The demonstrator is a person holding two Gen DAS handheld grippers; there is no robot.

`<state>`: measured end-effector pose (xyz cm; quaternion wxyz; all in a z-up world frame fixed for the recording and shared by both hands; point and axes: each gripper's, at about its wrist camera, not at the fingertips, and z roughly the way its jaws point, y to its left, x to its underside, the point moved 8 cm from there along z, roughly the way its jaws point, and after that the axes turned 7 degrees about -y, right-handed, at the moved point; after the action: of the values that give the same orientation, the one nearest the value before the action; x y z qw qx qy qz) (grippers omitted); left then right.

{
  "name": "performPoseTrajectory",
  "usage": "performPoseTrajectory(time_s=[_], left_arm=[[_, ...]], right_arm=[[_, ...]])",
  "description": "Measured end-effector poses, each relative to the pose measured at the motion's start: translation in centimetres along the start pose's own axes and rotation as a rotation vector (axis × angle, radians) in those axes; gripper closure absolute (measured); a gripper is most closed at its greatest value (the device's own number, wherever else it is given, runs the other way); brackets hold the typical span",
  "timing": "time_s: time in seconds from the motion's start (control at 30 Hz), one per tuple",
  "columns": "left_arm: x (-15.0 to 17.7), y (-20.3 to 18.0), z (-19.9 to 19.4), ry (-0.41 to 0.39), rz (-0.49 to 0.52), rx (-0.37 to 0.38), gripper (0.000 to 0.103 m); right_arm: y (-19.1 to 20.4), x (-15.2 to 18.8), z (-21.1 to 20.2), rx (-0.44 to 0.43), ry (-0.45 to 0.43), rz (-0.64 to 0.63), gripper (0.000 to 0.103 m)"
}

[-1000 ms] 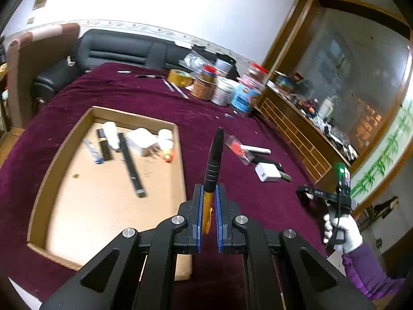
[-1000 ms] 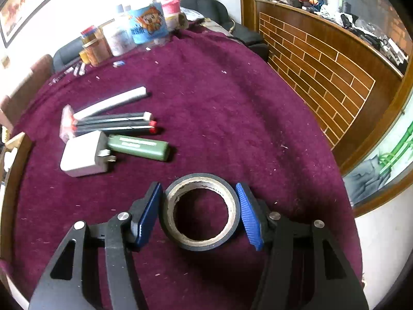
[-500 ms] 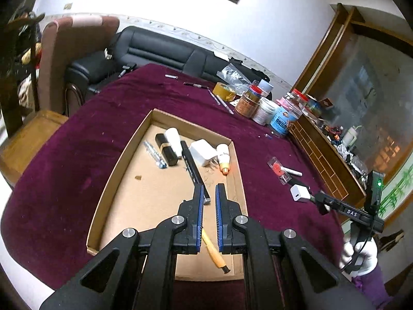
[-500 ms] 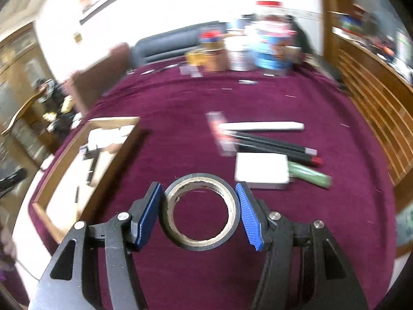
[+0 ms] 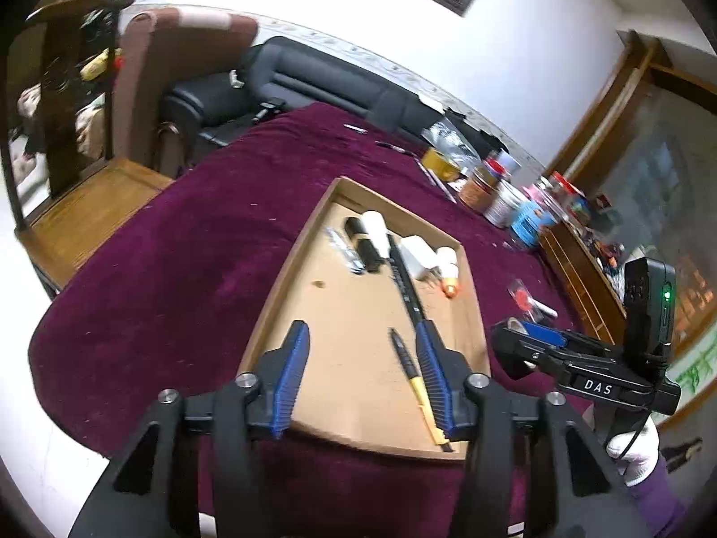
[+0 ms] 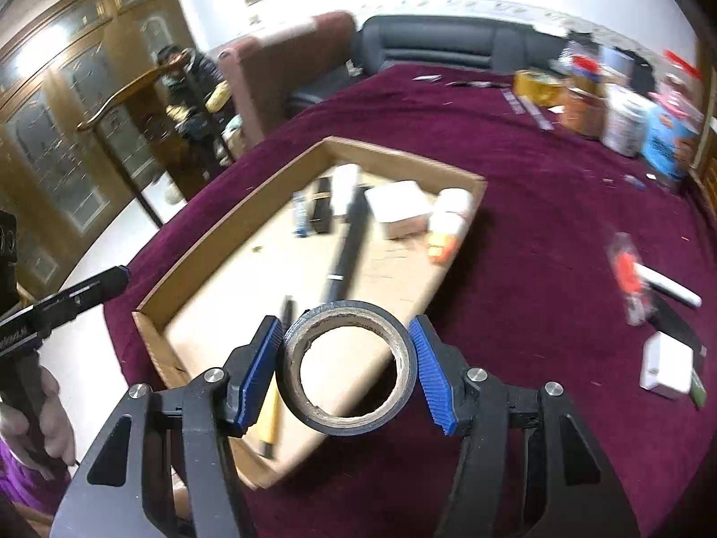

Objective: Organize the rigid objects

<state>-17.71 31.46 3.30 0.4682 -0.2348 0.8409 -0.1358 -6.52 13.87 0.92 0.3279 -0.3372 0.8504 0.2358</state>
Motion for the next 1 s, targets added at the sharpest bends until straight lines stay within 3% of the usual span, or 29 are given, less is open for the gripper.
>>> performPoseTrajectory(time_s=[0.17, 0.33, 0.6, 0.8, 1.0], left_arm=[[0.0, 2.5, -0.6, -0.018, -0.059, -0.014, 0.047], [0.2, 4.0, -0.2, -0.011, -0.083, -0.02, 0.047], [0.0, 4.9, -0.1, -0.017, -0.084, -0.014, 0.044], [0.2, 5.4, 0.6, 0.002, -0.106, -0.013, 0.043], [0.3, 4.9, 1.5, 0.007, -0.117, 0.001, 0.043]], right_arm=[[3.9, -1.0, 3.9, -0.057, 0.081, -0.045, 0.045], [6.3, -1.1, 9.3, -0.076, 0.193, -0.057, 0.045], [6.8, -3.2, 15.4, 0.025, 0.222, -0.165, 0.044], [6.5, -4.2, 12.2, -0.043, 0.185, -0.12, 0.044], [4.7, 0.9, 6.6, -0.011, 0.282, -0.207, 0.044]])
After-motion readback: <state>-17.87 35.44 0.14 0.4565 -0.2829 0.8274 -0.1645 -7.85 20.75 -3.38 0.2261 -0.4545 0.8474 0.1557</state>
